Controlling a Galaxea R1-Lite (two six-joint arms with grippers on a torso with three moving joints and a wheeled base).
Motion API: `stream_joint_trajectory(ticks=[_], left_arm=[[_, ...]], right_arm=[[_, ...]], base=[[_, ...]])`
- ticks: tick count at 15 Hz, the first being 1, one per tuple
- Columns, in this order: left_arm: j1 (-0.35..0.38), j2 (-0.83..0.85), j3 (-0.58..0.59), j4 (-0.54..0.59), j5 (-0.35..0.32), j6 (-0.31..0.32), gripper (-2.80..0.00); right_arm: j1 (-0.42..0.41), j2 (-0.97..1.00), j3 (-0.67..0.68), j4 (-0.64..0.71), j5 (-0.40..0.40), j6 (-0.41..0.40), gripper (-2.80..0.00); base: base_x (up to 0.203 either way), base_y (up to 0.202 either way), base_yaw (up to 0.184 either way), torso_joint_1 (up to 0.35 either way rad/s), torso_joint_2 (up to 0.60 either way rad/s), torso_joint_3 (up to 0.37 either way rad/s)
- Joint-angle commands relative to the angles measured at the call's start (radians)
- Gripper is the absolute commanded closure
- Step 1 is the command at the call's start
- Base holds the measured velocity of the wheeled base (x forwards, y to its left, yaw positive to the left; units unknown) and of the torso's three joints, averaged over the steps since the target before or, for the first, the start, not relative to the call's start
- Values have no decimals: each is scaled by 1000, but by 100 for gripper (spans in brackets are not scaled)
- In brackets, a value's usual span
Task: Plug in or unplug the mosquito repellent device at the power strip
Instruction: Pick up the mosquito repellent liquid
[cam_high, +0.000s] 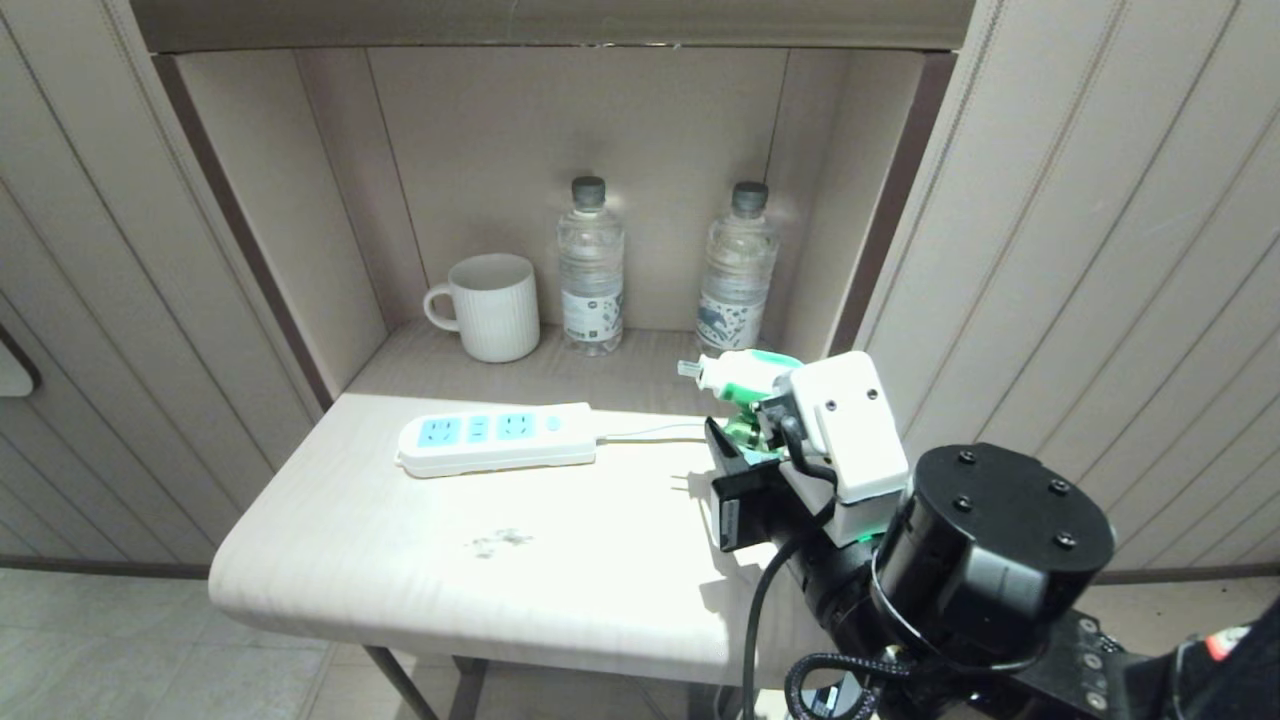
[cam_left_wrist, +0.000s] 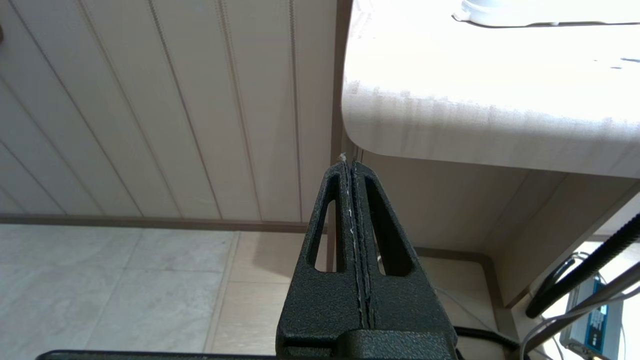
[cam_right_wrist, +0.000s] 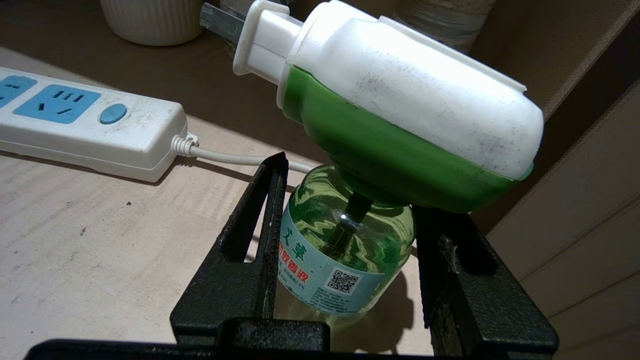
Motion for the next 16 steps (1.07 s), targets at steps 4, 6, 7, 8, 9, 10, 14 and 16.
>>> stream_joint_trajectory(ticks=[4, 6, 7, 8, 9, 10, 14, 16], left_arm=[[0, 1, 0, 0, 0, 0, 0], [0, 1, 0, 0, 0, 0, 0], [0, 1, 0, 0, 0, 0, 0], [0, 1, 0, 0, 0, 0, 0], [0, 1, 0, 0, 0, 0, 0], [0, 1, 0, 0, 0, 0, 0], [0, 1, 0, 0, 0, 0, 0], [0, 1, 0, 0, 0, 0, 0]], right_arm=[[5, 1, 20, -25, -28, -46, 0], [18, 9, 33, -29, -33, -41, 0], [21, 12, 34, -39, -33, -41, 0], [27, 16, 35, -49, -33, -43, 0], [28, 18, 33, -56, -33, -44, 0], [28, 18, 33, -56, -33, -44, 0], [28, 15, 32, -56, -35, -47, 0], [32, 6, 30, -56, -36, -50, 0]], base=[[0, 0, 0, 0, 0, 0], [0, 0, 0, 0, 0, 0], [0, 0, 0, 0, 0, 0], [0, 0, 0, 0, 0, 0], [0, 0, 0, 0, 0, 0], [0, 0, 0, 0, 0, 0], [0, 0, 0, 0, 0, 0], [0, 0, 0, 0, 0, 0]])
